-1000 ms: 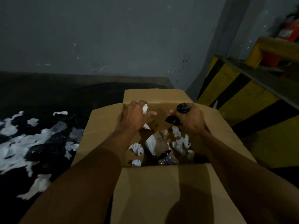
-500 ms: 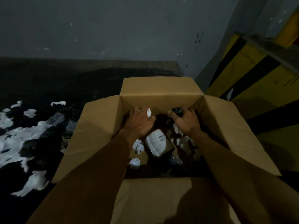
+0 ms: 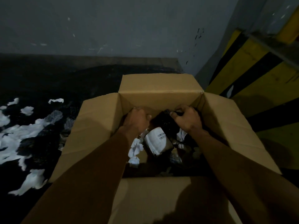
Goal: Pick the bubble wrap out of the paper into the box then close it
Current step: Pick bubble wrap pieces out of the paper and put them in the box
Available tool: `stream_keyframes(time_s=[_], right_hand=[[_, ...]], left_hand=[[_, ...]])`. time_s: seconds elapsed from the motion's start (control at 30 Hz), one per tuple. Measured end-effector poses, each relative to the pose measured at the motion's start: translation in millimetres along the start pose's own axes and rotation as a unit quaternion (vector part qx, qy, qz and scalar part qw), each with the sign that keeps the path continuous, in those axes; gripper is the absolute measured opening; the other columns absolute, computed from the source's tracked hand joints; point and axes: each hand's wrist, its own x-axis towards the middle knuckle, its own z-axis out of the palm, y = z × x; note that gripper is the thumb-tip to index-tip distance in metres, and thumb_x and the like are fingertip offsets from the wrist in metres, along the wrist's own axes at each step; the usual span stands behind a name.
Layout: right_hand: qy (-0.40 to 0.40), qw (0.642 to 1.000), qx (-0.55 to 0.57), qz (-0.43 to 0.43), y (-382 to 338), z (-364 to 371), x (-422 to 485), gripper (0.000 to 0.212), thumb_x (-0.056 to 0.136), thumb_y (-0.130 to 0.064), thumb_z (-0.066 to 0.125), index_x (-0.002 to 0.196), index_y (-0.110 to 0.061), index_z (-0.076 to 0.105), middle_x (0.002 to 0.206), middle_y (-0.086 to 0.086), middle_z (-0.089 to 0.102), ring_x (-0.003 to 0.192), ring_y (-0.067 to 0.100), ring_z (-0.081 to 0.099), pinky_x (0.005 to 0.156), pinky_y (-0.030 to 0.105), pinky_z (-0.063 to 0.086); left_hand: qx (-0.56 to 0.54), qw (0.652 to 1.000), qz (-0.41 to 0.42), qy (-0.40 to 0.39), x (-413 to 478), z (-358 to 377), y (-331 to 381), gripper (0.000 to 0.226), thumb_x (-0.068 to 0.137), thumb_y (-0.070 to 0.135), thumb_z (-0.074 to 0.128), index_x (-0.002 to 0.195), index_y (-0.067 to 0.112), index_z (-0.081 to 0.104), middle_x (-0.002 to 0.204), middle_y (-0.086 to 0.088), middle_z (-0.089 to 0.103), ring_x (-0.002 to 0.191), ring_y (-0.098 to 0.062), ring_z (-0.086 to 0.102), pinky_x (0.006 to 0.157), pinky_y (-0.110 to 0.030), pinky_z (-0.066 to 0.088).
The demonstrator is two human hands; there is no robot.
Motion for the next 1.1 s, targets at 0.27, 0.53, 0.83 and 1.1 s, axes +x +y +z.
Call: stream_keyframes(time_s=[0.27, 0.53, 0.83, 1.1], right_hand=[[0.046, 0.998, 0.010, -0.039, -28, -35, -25, 0.038, 0.082, -0.049, 0.058, 0.115, -0.030, 0.060, 0.123, 0.005, 0.061, 0.107, 0.027, 0.059, 0.092, 0.036, 0.048], [0.070, 0.986, 0.024, -0.147, -99, -42, -57, 0.052, 0.089, -0.052, 0.055, 0.132, -0.023, 0.051, 0.137, 0.010, 0.046, 0.122, 0.030, 0.047, 0.100, 0.040, 0.042], [0.068, 0.963, 0.041, -0.257, -209, 0, -122, 0.054, 0.089, -0.052, 0.055, 0.131, -0.018, 0.053, 0.134, 0.008, 0.051, 0.122, 0.026, 0.049, 0.098, 0.035, 0.039], [0.022, 0.951, 0.062, -0.303, -309, 87, -220, 0.051, 0.088, -0.049, 0.059, 0.127, -0.016, 0.056, 0.129, 0.012, 0.053, 0.120, 0.030, 0.051, 0.098, 0.035, 0.040]], left_hand=[[0.021, 0.996, 0.056, 0.073, -33, -47, 27, 0.042, 0.095, 0.042, 0.051, 0.119, 0.010, 0.061, 0.117, -0.011, 0.060, 0.100, -0.025, 0.059, 0.087, -0.041, 0.050], [0.015, 0.982, 0.059, 0.178, -83, -107, 16, 0.064, 0.090, 0.051, 0.053, 0.142, 0.019, 0.037, 0.145, -0.008, 0.039, 0.131, -0.025, 0.039, 0.108, -0.045, 0.037], [0.058, 0.962, 0.015, 0.267, -169, -171, -71, 0.070, 0.087, 0.052, 0.054, 0.141, 0.010, 0.040, 0.138, -0.013, 0.044, 0.129, -0.028, 0.041, 0.107, -0.042, 0.037], [0.074, 0.947, -0.042, 0.309, -285, -225, -198, 0.066, 0.085, 0.049, 0.060, 0.135, 0.007, 0.048, 0.131, -0.015, 0.050, 0.123, -0.030, 0.047, 0.104, -0.038, 0.039]])
